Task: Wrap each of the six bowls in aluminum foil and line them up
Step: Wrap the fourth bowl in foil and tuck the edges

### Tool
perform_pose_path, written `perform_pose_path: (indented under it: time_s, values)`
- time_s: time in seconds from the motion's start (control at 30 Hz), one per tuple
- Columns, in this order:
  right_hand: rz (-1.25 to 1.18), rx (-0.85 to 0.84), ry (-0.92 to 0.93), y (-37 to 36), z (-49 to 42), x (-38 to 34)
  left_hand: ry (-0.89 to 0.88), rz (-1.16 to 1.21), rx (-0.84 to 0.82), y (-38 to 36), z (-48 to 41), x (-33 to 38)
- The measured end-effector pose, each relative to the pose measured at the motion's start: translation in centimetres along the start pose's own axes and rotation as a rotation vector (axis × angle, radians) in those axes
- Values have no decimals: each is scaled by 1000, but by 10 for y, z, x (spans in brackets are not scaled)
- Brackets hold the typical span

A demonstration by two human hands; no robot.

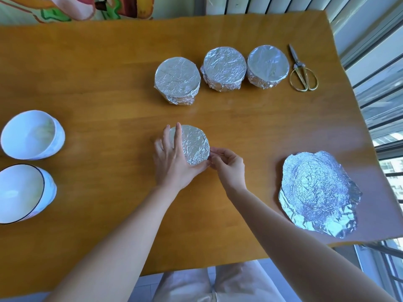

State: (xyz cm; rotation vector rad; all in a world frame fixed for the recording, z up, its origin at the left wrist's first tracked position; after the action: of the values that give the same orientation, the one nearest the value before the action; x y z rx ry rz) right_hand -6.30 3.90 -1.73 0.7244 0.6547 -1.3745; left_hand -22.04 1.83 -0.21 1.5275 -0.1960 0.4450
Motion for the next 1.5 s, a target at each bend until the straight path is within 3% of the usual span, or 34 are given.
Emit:
perform_pose_path:
  time_s: [0.2, 0.33, 0.6, 0.67, 0.83, 0.93, 1.27, 1.5]
  values:
    - [188, -112, 106, 10, 0, -3, 92, 103, -57, 3, 3, 7]
    - [153, -178, 96, 5, 0, -4, 174, 249, -39, 8, 6, 12]
    - [94, -317, 2, -9, -19, -20, 370, 140, 48, 13, 26, 5]
    - [84, -297, 0, -5, -21, -18, 298, 115, 30, 10, 27, 3]
    - [123, -291, 37, 5, -18, -4, -77, -81, -122, 1, 12, 7]
    - [89, -282, 18, 5, -17, 0, -87, -217, -141, -1, 8, 5]
    - [70, -218, -6, 5, -18, 4, -80, -214, -112, -2, 9, 6]
    - [54, -305, -73, 6, -19, 1, -86, -219, -120, -3, 9, 5]
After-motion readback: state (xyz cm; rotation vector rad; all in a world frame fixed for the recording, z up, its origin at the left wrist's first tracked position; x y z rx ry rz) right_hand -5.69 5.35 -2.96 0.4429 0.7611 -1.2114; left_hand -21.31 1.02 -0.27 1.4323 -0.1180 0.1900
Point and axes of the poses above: each hand's wrist, its own z-axis away from the middle knuckle, its own y-axis out of the back of the hand, x = y × z, the point moved 4 cm from there along -z, towards the middle knuckle, and after that the axes turned 11 degrees about -y, right-handed, at the moved point
